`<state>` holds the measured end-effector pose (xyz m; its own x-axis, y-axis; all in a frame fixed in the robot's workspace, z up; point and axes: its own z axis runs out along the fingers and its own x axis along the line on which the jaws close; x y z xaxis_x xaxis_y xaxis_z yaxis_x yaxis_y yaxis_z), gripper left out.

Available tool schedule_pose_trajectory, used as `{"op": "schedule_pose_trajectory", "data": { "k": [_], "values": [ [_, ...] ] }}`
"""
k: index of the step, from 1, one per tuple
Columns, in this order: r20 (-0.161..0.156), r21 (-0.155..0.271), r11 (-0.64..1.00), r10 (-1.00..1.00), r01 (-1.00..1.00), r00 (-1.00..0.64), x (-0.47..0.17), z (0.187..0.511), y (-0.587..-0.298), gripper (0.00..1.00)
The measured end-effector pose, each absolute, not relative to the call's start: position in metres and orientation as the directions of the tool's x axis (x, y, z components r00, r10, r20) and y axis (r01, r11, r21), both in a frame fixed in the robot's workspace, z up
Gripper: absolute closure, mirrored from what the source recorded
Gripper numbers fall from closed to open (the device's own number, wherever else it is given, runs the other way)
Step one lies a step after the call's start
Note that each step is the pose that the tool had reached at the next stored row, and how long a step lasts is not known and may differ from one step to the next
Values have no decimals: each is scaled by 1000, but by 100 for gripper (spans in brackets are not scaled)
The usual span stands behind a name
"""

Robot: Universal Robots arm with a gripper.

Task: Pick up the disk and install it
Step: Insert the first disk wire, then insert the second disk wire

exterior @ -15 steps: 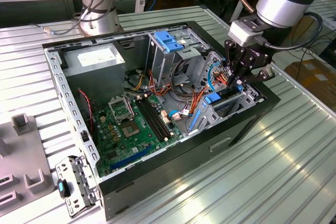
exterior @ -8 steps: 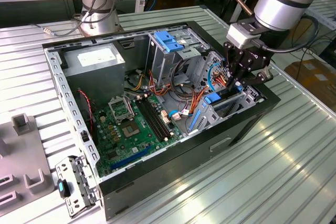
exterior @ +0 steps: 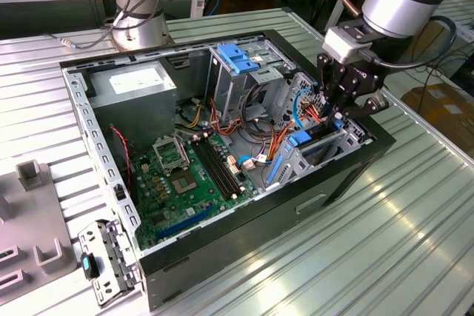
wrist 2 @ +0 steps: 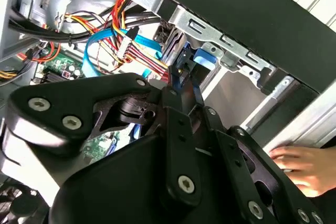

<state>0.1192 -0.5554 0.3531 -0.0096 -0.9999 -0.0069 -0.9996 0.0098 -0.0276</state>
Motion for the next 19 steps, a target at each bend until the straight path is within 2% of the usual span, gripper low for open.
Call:
{"op": "schedule_pose_trajectory", "data": {
  "k": [3, 4, 19],
  "values": [
    [-7, -28, 10, -1000, -1000, -10, 119, 354, -555, 77],
    [-7, -28, 10, -1000, -1000, -10, 119, 355, -555, 89],
    [-7, -28, 10, -1000, -1000, -10, 119, 361, -555, 89]
  ]
}}
